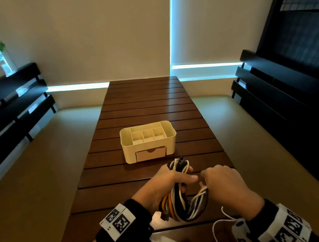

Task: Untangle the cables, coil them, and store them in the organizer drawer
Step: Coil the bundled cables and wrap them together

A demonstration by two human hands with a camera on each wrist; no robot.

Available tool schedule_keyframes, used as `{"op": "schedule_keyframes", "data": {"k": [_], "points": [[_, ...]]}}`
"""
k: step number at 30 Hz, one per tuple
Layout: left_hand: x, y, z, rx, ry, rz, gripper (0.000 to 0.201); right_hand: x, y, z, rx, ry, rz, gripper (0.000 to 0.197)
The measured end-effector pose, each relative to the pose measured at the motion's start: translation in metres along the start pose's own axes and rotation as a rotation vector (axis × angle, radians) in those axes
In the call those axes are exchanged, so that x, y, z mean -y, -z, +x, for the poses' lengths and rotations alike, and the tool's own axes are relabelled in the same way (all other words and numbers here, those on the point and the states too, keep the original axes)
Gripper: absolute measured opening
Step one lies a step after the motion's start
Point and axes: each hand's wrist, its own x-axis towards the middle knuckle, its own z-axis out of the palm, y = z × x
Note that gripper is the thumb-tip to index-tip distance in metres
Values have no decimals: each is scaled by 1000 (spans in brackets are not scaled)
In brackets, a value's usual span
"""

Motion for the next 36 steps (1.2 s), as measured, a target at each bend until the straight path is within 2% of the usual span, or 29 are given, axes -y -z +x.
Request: {"op": "schedule_keyframes", "data": {"k": [4,8,12,14,15,17,19,21,23,24,25,26,27,31,34,36], "points": [[10,-12,11,45,39,199,12,0,-1,1,56,15,-40,18],[16,-15,17,87,128,223,12,-1,-6,1,4,22,27,28],[12,-15,18,189,222,280,17,-3,-12,-1,-5,116,48,36],[13,-13,20,189,256,347,9,-3,-12,-1,-33,149,55,38],[12,-13,19,175,260,378,13,-3,-11,1,-50,163,61,39],[16,-11,22,137,276,394,34,-6,-11,4,-35,157,100,47],[21,-9,22,65,250,388,24,-19,-12,4,-17,77,177,59],[26,-7,22,-1,204,379,14,-34,-13,-6,-65,-66,344,62],[32,-7,22,-62,163,350,13,-40,-17,-24,-14,-195,732,40],[35,-7,23,-81,152,315,15,-34,-20,-32,121,-240,954,29],[37,-9,23,-89,144,276,16,-26,-25,-38,290,-262,1110,31],[39,-12,23,-96,127,243,17,-20,-34,-43,432,-264,1184,35],[40,-14,23,-100,108,216,19,-14,-40,-45,499,-257,1219,35],[46,-17,22,-74,74,21,32,-7,-52,-45,441,-269,1461,20],[46,-20,18,30,72,-148,16,-8,-53,-45,339,-293,1580,22],[45,-20,16,73,88,-236,14,-8,-50,-45,298,-273,1558,20]]}}
